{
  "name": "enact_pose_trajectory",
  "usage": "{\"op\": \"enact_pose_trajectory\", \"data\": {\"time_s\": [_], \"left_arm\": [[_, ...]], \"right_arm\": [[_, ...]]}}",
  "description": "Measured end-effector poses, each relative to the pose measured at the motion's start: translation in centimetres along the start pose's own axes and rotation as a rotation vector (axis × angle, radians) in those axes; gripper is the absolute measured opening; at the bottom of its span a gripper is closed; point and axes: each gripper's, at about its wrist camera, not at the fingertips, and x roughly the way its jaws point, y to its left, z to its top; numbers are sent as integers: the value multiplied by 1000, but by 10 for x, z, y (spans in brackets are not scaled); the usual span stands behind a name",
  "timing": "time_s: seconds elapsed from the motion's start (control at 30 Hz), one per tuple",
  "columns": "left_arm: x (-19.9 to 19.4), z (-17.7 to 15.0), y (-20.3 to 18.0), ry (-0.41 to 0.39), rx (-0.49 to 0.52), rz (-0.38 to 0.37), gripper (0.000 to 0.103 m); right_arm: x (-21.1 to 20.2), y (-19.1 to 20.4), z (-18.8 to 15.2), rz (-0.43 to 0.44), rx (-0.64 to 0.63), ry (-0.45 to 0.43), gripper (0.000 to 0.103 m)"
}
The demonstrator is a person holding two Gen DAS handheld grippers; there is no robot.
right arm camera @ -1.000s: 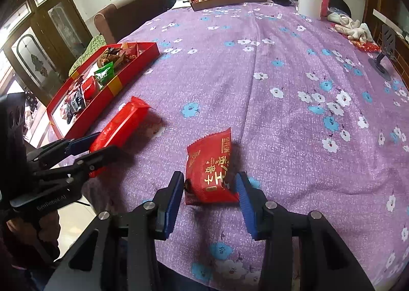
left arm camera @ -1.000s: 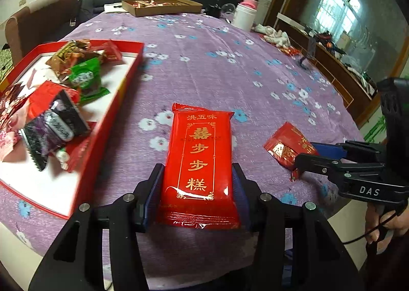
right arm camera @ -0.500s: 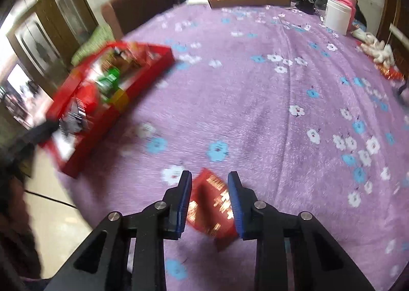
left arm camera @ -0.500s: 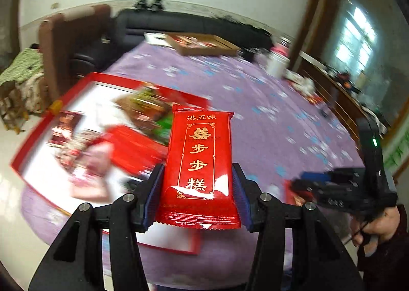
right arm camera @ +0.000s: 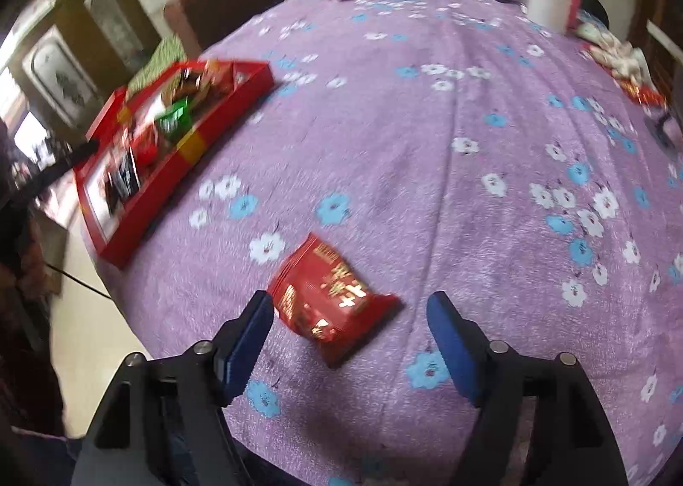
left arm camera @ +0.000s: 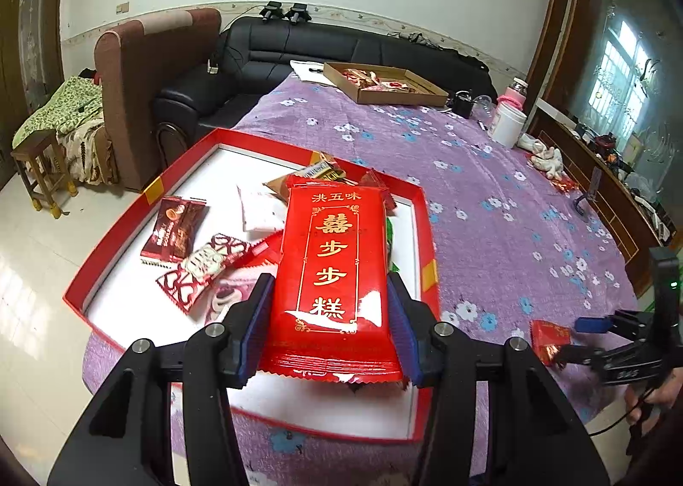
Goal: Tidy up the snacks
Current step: 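Carry both packets over the tray and open both grippers to drop them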
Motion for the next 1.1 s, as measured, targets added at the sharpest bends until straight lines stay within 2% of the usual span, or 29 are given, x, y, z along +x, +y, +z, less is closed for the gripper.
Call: {"op": "enact_pose_trajectory", "data": {"time_s": [0.13, 0.2, 0.23, 0.33, 0.5, 0.53, 0.57, 0.63, 0.7, 0.83, 1.1], "left_arm": [[-9, -9, -10, 19, 18, -35, 50], [-12, -13, -19, 28, 42, -53, 50], [-14, -15, -24, 34, 53, -70, 50], [-16, -17, -34, 37, 63, -100, 50], [-23, -14, -32, 21, 45, -115, 50], [-25, -13, -27, 16, 34, -109, 50], [-26, -11, -19, 11, 21, -96, 50], [-30, -9, -3, 1, 1, -57, 50], [-35, -6, 13, -11, -20, -14, 50], [-44, -3, 39, -30, -31, 66, 50], [-39, 9, 45, -28, -22, 103, 50]], "right_arm": [[10, 15, 4, -55, -114, 7, 76], [15, 17, 4, -50, -168, 23, 71], [21, 14, 4, -43, -165, 53, 70], [17, 13, 3, -35, -181, 47, 58], [14, 13, -2, -39, -164, 48, 53], [13, 11, -3, -13, -146, 49, 40], [10, 9, -2, 7, -122, 41, 32], [7, 3, 4, 56, -79, 38, 32], [12, 3, 12, 44, -68, 39, 32], [16, 9, 31, 128, -35, 28, 32], [2, 63, 120, 373, -9, -145, 32]]}}
